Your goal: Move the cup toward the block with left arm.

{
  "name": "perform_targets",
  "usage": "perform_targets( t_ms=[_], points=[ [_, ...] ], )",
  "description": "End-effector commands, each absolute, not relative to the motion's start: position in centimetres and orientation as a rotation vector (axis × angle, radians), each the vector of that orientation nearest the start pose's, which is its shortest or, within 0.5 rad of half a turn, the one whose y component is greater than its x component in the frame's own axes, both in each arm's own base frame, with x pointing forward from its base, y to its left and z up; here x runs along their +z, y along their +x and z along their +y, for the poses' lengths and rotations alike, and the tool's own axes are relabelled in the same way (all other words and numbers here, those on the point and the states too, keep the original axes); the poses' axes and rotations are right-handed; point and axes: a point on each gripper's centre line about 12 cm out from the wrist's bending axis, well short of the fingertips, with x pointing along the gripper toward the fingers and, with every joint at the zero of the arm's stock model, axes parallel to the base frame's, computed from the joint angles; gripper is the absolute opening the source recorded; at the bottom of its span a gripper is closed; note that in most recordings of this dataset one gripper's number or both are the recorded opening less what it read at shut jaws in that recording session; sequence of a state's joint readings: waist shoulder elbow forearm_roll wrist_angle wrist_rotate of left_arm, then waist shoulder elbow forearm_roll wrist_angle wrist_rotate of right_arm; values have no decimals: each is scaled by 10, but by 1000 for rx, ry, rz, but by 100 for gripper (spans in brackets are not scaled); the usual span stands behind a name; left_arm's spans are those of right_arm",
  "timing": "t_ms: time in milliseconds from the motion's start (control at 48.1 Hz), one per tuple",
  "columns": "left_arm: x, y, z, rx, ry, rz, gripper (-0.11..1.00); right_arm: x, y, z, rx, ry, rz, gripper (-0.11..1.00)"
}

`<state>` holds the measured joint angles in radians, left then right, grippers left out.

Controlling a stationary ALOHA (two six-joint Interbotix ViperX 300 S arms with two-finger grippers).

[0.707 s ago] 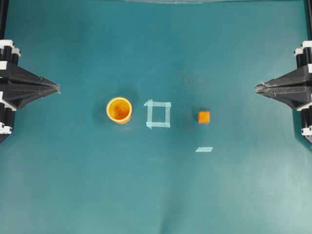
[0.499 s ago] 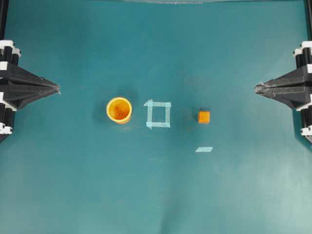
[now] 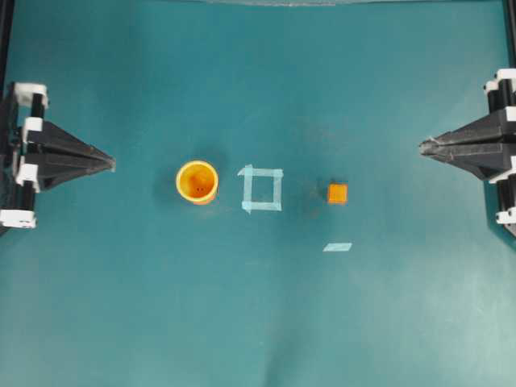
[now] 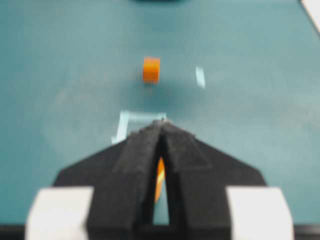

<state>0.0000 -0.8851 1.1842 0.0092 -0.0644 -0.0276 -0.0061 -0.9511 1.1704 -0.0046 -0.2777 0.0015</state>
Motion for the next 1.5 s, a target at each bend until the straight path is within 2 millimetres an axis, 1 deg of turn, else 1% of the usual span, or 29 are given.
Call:
perform_targets(
  t_ms=[0,229,333,478,707,852,1268,1475],
  points=[
    [245,213,0,3,-17,272,0,302,203,-1,-5,-2,-83,0],
    [215,214,7,41,-53,436,2,302,203,-1,-6,4,-83,0],
    [204,213,11,72,-107,487,6,301,204,-1,-5,6,-77,0],
    [194,213,12,89,-135,539,21,300,204,-1,-7,4,-71,0],
    [186,214,12,88,-122,572,53,299,204,-1,-5,6,-58,0],
    [177,213,12,87,-113,606,63,298,204,-1,-6,9,-54,0],
    [157,219,13,89,-112,696,79,298,204,-1,-7,8,-54,0],
    [151,229,13,88,-112,693,83,298,204,-1,-5,8,-54,0]
  ],
)
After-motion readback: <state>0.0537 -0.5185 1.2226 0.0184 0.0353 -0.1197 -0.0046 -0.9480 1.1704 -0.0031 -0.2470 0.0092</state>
